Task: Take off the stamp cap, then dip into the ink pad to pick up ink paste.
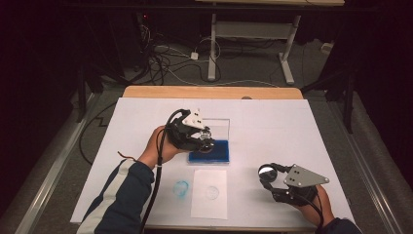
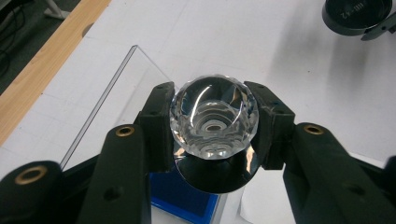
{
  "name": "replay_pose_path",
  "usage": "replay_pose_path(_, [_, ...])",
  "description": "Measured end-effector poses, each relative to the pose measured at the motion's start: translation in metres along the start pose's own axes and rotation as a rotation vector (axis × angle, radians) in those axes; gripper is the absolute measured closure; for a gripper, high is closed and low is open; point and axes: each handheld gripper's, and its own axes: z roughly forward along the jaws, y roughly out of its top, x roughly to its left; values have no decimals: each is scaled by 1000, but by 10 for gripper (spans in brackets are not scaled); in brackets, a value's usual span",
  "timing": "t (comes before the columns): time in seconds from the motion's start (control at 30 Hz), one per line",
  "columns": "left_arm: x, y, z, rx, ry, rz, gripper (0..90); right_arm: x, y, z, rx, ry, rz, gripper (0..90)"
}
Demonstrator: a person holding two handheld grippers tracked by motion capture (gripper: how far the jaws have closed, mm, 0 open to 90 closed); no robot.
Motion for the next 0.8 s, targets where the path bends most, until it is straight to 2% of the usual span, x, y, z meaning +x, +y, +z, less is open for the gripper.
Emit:
replay_pose_path(0.27, [2,3,2,3,3,2,545,-1,0,1,3,1,0,386])
replay_pose_path(0.5, [5,2,8,-6,-7,-20,545,0,0,0,4,1,-2,386])
replay_pose_path(0.8, [11,1,20,12,-12,-47,545,-1,-1,-1,7,1,2,386])
